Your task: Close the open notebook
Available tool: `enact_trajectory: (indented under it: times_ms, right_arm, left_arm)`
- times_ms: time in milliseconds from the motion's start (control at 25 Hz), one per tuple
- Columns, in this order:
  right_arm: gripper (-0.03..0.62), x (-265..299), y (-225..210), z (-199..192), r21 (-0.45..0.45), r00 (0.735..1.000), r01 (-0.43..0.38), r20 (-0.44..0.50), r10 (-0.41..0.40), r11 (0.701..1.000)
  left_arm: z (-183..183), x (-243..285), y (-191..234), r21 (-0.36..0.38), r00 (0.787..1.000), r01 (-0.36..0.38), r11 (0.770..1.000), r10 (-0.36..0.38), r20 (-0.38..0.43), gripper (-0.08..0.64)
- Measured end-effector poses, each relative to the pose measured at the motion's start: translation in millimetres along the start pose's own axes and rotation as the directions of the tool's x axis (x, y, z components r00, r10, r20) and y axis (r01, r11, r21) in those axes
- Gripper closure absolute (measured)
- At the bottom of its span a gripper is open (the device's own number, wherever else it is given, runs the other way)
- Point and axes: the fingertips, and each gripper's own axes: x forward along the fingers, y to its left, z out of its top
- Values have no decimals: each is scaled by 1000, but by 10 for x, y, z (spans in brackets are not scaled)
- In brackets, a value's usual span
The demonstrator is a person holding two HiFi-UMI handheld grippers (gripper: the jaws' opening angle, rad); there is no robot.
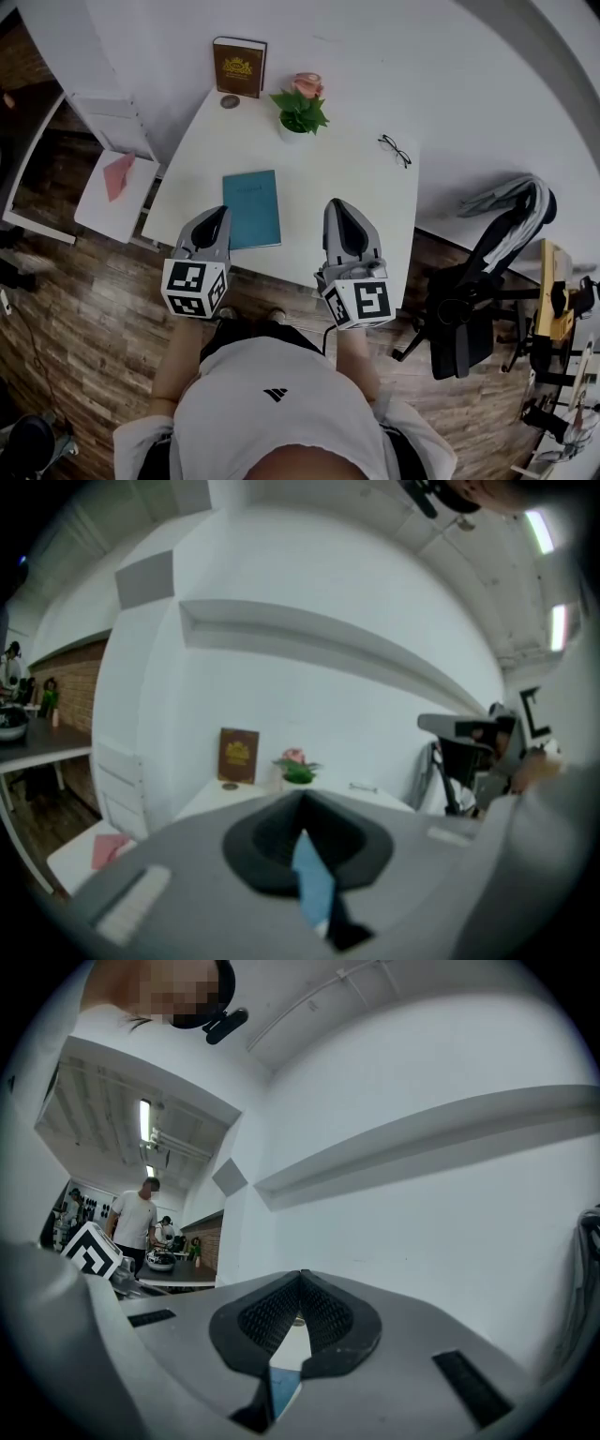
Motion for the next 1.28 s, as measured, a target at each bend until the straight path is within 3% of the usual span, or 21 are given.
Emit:
enact_trajectory:
  times_ms: [400, 720, 1280]
  right_arm:
    - [595, -59, 237, 143, -36, 1000, 13, 14, -13, 999]
    - [594, -166, 345, 236, -52, 999, 29, 26, -28, 998]
    - [595, -440, 411, 386, -74, 996, 65, 60, -61, 995]
  left_arm:
    - [393, -423, 228, 17, 990, -37, 999, 34, 137, 551]
    - [726, -742, 346, 21, 961, -88, 996, 79, 264, 551]
    - [945, -1063, 277, 76, 935, -111, 991, 78, 346, 551]
